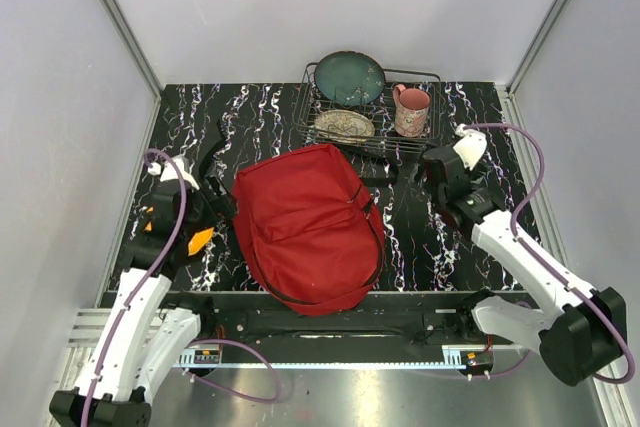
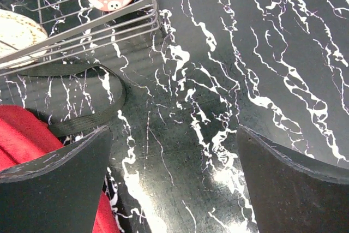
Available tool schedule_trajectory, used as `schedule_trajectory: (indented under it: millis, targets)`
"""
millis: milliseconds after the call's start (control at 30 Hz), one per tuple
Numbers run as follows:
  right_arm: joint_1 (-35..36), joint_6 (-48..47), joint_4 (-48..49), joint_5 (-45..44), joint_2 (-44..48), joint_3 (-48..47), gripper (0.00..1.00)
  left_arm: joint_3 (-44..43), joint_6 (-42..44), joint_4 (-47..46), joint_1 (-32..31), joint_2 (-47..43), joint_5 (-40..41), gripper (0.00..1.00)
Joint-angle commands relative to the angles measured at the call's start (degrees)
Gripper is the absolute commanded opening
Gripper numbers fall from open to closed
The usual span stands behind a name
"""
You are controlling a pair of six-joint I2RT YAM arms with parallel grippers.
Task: Pack the student bag
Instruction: Reset both arms
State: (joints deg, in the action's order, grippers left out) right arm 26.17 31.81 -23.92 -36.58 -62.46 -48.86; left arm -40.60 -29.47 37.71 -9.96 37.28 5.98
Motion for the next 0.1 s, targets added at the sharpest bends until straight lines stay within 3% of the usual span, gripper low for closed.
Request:
schedule_trajectory:
  millis: [0,67]
  targets:
    - [-0.2,-3.6,6.0,-4.5,0.1,2.8,1.0,-3.4,0.2,0.2,0.3,2.6,3.1,0.99]
    - [-0.2,-5.3,11.1,-5.9,-0.4,4.6,1.0,-4.9,-0.2,1.3,0.3,2.5,6.1,0.99]
